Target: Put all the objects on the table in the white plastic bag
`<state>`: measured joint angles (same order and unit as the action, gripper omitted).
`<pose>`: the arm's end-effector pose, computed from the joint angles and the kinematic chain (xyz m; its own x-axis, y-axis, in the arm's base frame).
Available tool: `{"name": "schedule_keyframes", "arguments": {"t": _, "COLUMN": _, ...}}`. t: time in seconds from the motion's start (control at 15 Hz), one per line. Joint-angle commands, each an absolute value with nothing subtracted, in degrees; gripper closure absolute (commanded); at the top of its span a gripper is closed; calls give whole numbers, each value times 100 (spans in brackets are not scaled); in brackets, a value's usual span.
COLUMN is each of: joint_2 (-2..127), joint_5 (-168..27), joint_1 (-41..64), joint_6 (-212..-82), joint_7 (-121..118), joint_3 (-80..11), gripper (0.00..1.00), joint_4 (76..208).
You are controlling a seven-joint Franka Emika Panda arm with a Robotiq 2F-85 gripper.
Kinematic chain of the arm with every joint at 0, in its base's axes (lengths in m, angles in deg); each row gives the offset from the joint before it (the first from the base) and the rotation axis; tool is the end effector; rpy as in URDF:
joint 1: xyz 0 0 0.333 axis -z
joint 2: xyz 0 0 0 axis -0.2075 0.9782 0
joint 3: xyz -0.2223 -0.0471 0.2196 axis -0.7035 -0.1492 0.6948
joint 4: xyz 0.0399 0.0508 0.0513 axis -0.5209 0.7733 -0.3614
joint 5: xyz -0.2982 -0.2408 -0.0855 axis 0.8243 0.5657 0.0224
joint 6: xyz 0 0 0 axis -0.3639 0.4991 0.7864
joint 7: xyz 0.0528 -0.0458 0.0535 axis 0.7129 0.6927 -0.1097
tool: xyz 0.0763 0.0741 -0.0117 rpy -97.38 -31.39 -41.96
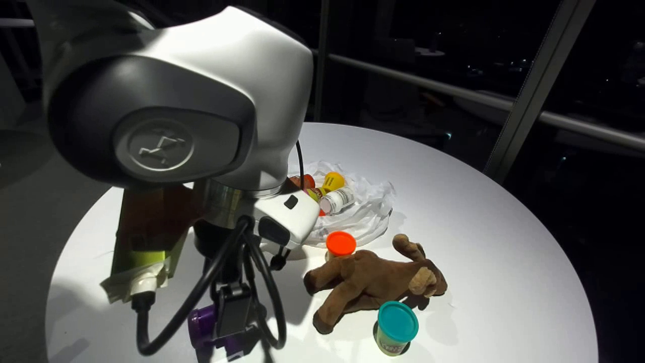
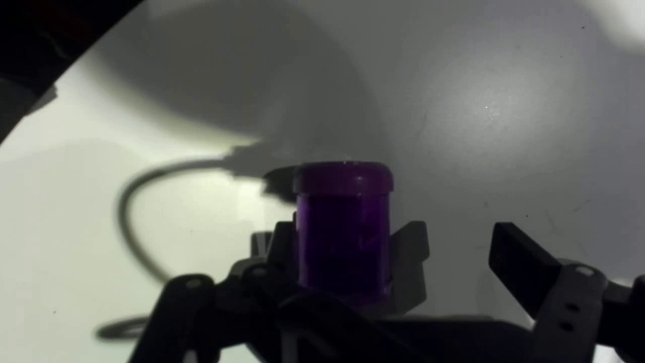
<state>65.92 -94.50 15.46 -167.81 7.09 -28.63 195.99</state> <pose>0.4192 -0.0261 0.1259 0.7960 -0.5629 -0.2226 -0.5851 -0.8097 -0.0451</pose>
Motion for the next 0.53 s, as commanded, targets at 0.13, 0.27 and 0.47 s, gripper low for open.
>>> {"name": "schedule_keyframes", "arguments": {"t": 0.13, "joint_2": 6630, "joint_5": -9648, "joint_1": 1623, "joint_6": -16748, "joint_7": 571, "joint_3": -2757, "gripper": 34, "joint_4": 19618}}
{"name": "schedule_keyframes", "arguments": {"t": 0.27, "joint_2": 6656, "joint_5": -9644, "joint_1": 1628, "joint_6": -16744, "joint_7": 579, "joint_3": -2761, "gripper": 51, "joint_4": 19625}}
{"name": "schedule_keyframes", "arguments": {"t": 0.47, "joint_2": 6625, "joint_5": -9647, "joint_1": 1627, "joint_6": -16751, "joint_7": 589, "joint_3": -2760, "gripper": 73, "joint_4": 19654}}
